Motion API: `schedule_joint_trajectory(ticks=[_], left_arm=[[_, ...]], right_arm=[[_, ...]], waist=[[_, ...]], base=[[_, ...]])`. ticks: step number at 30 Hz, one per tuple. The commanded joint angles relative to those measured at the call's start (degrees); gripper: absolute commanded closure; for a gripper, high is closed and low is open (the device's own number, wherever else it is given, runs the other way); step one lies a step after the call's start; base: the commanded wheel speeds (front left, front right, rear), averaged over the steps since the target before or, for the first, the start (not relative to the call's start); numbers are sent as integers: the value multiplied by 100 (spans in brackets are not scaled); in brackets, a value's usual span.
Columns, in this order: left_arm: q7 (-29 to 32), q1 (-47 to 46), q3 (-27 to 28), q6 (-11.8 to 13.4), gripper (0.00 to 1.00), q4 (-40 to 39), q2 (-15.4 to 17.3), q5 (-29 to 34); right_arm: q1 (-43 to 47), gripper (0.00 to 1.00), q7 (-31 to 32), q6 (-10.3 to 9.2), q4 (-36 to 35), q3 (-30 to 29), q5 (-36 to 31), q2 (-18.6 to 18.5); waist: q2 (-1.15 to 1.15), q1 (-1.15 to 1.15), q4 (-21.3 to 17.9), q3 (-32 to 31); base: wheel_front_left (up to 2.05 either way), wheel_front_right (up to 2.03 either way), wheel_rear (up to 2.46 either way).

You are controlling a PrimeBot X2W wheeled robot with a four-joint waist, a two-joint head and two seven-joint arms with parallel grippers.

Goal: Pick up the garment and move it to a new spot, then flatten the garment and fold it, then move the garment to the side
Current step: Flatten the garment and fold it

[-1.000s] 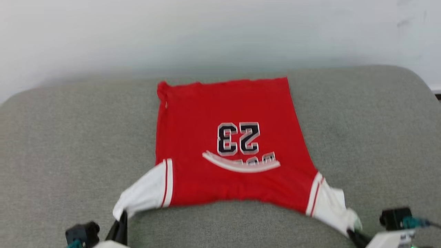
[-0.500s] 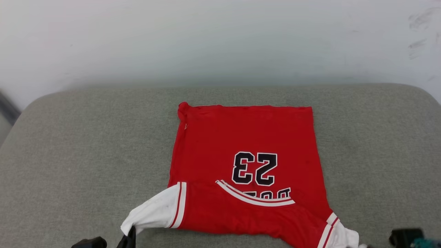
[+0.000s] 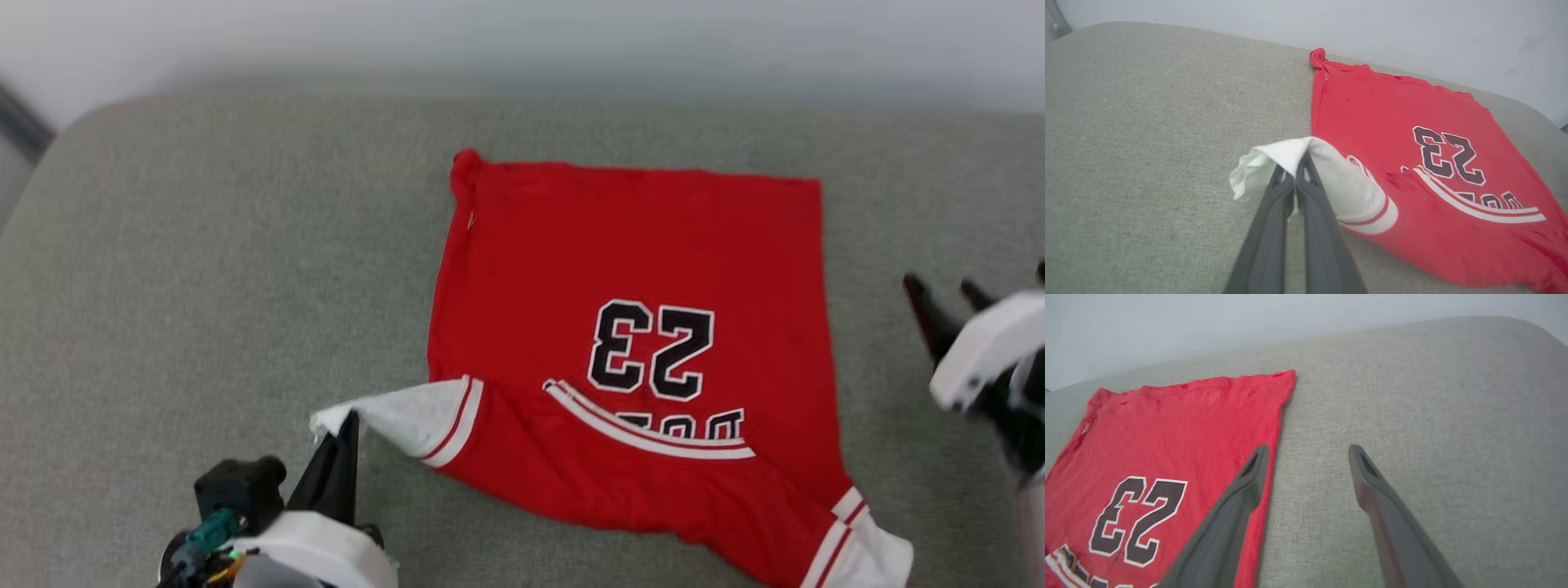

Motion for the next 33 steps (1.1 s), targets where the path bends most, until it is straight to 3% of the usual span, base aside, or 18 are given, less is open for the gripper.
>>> schedule_joint_trajectory(ticks=[1, 7, 14, 22, 23, 24, 27, 33], left_arm=[[-40, -193, -31, -35, 100, -37, -8, 44], [-175, -739, -169, -225, 100, 15, -56, 167], [-256, -1099, -342, -291, 100, 56, -161, 275], [-374, -1286, -402, -351, 100, 199, -237, 258], [-383, -1302, -403, -361, 100, 228, -246, 245], [-390, -1317, -413, -374, 100, 258, -264, 227], [-427, -1314, -427, -396, 100, 356, -288, 195], [-490, -1104, -365, -349, 100, 565, -265, 102]], right_arm=[[-405, 0, 154, -2, 255, 14, 45, -125], [-1950, 0, 1125, -2, 1339, 164, 239, -591], [-3096, 0, 1956, -2, 2067, 430, 308, -835], [-3390, 0, 2740, -1, 2892, 788, 377, -640], [-3359, 64, 2900, -1, 3049, 779, 375, -608], [-3326, 100, 2994, -1, 3159, 786, 312, -615], [-3396, 100, 3037, -2, 3250, 802, 209, -670], [-3541, 100, 2772, -5, 2896, 973, -14, -1149]], waist=[[0, -1, 310, 593], [0, -1, 643, 1283], [0, -1, 948, 1789], [0, -1, 1041, 2023], [0, -1, 1040, 2010], [0, -1, 1041, 1982], [0, -1, 1016, 1853], [0, -1, 822, 1241]], base=[[0, 0, 0], [0, 0, 0], [0, 0, 0], [0, 0, 0], [0, 0, 0], [0, 0, 0], [0, 0, 0], [0, 0, 0]])
